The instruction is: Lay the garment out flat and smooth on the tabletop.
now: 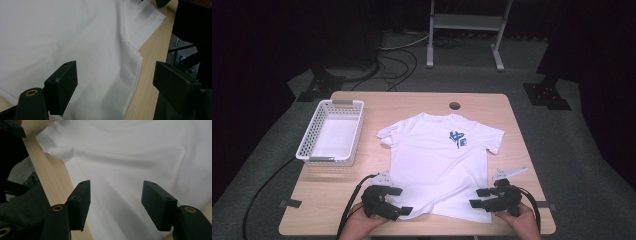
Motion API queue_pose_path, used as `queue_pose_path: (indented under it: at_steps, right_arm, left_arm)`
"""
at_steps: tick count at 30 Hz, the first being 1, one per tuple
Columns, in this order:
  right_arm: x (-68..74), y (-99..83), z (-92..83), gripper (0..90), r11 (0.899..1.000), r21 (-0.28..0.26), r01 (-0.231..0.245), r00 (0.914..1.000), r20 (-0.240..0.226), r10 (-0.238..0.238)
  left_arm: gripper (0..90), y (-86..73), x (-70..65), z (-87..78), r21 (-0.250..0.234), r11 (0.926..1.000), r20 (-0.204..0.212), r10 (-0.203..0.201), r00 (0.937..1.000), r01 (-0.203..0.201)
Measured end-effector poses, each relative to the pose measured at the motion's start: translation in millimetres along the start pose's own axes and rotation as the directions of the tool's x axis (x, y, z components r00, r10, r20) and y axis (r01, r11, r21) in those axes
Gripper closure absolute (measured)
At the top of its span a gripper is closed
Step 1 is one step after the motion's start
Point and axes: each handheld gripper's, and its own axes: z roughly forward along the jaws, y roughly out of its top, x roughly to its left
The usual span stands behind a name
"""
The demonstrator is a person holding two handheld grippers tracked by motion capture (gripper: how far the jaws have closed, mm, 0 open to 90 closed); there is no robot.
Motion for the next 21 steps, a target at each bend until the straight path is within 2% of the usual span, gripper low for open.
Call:
queue_pose_path:
  at_steps: [7, 12, 16, 21]
  right_arm:
    - [1.2, -11.6, 7.4, 42.2, 0.999, 0.047, -0.001, 0.9998, -0.019, 0.002]
    - [0.5, -17.0, 4.4, 43.4, 0.999, 0.036, -0.010, 0.9993, -0.035, 0.011]
    - [0.4, -21.4, -0.3, 43.5, 0.999, 0.048, 0.001, 0.9992, -0.039, 0.001]
    - [-1.9, -28.2, -6.9, 43.3, 0.999, 0.047, -0.011, 0.9985, -0.053, 0.013]
  left_arm:
    - [19.5, -11.3, 2.0, 3.0, 0.038, 0.9985, 0.016, -0.040, 0.9991, 0.039]
    - [19.4, -17.5, 1.4, 3.6, 0.074, 0.9962, 0.025, -0.049, 0.9985, 0.047]
    - [19.4, -22.3, 1.6, 0.1, 0.069, 0.9963, 0.030, -0.053, 0.9981, 0.051]
    - [19.5, -25.6, -1.0, -2.8, 0.075, 0.9961, 0.033, -0.049, 0.9983, 0.046]
